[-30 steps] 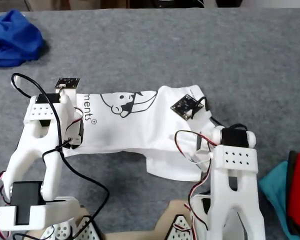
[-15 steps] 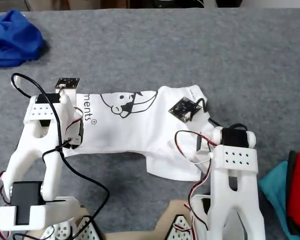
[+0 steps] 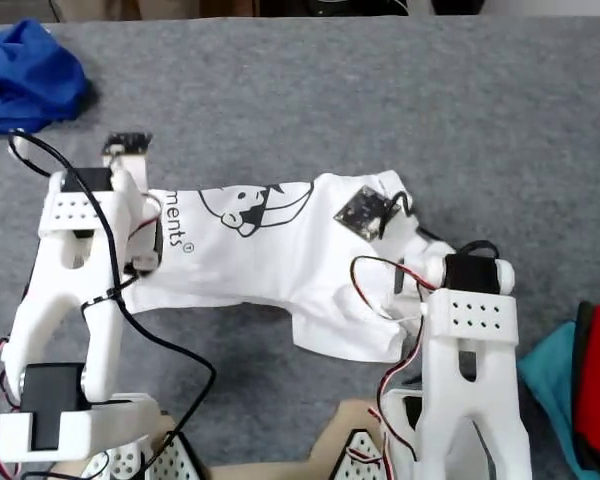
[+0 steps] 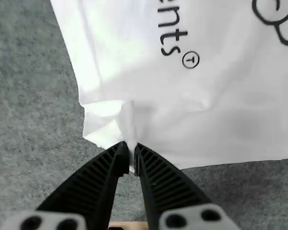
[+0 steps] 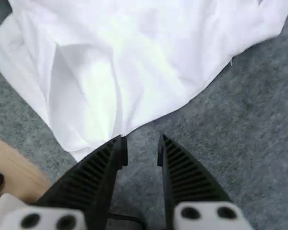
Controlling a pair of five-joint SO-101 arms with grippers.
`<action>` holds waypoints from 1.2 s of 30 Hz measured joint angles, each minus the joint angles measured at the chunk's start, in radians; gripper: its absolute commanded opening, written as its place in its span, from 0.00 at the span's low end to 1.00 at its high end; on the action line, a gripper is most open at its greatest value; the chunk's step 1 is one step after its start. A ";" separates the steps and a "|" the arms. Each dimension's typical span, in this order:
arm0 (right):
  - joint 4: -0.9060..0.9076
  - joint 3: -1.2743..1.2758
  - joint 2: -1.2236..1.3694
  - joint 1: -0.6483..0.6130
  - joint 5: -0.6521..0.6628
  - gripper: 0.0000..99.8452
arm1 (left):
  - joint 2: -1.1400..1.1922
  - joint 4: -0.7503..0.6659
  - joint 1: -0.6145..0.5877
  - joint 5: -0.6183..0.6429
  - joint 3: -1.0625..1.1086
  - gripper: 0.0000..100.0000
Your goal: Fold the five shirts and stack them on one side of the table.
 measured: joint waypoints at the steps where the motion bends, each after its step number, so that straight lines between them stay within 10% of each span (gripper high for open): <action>1: -0.017 0.000 0.000 -0.028 -0.009 0.13 | 0.000 0.002 0.000 0.005 -0.015 0.02; 7: -0.103 -0.002 0.048 -0.210 -0.091 0.16 | 0.000 0.021 0.000 -0.005 -0.041 0.03; 17: -0.141 -0.107 0.238 -0.262 -0.112 0.21 | 0.000 0.112 0.000 -0.052 -0.037 0.33; 29: -0.227 -0.078 0.350 -0.442 -0.206 0.20 | 0.000 -0.031 0.000 -0.025 -0.029 0.33; 36: -0.319 -0.044 0.456 -0.443 -0.206 0.00 | 0.000 -0.338 0.000 0.100 0.120 0.18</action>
